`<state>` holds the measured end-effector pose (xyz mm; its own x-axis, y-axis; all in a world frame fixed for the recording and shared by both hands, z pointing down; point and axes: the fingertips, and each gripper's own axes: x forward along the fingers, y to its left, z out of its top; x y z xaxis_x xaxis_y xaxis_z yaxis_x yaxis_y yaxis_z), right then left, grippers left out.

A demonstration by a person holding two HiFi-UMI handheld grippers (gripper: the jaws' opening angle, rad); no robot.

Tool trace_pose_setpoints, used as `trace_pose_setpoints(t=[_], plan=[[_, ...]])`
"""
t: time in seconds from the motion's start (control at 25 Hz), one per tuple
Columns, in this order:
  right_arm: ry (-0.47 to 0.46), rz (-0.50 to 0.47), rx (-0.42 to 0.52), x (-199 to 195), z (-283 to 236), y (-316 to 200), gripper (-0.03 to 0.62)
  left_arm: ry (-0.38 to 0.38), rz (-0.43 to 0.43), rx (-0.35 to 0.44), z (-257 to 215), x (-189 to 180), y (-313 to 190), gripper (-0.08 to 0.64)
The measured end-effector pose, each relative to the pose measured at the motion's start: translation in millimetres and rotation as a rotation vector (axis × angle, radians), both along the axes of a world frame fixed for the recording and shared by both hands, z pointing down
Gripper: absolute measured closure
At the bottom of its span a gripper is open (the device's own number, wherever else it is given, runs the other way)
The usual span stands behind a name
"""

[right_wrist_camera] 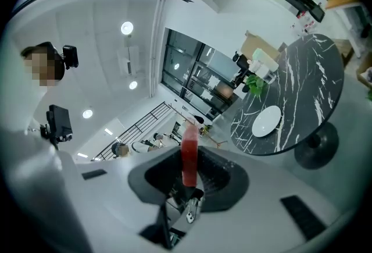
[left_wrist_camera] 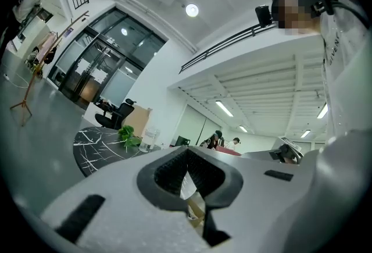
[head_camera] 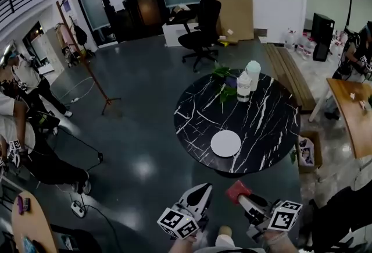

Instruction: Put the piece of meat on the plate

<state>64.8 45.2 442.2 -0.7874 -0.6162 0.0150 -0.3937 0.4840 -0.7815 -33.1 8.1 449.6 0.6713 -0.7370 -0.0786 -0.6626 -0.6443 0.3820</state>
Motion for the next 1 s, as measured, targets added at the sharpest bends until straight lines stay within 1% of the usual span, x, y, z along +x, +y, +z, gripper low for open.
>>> trace_pose_setpoints(t=[0.2, 0.4, 0.56, 0.8, 1.0], plan=[[0.014, -0.017, -0.008, 1.1, 7.6, -27.0, 0.508, 0.002, -0.029, 0.007, 0.8, -1.7, -24.7, 0.551], [0.03, -0.015, -0.034, -1.3, 20.0, -48.9, 0.508, -0.002, -0.042, -0.035, 20.8, -5.6, -40.4, 0.551], [0.044, -0.004, -0.059, 1.8, 33.0, -73.7, 0.508, -0.017, -0.04, -0.055, 32.6, -3.7, -63.0, 0.551], [0.085, 0.03, -0.108, 7.7, 58.6, -130.2, 0.508, -0.025, -0.021, -0.071, 48.2, -1.0, -123.0, 0.551], [0.122, 0.023, -0.148, 1.0, 82.0, -183.5, 0.508, -0.055, -0.011, -0.073, 59.5, -5.2, -181.9, 0.551]])
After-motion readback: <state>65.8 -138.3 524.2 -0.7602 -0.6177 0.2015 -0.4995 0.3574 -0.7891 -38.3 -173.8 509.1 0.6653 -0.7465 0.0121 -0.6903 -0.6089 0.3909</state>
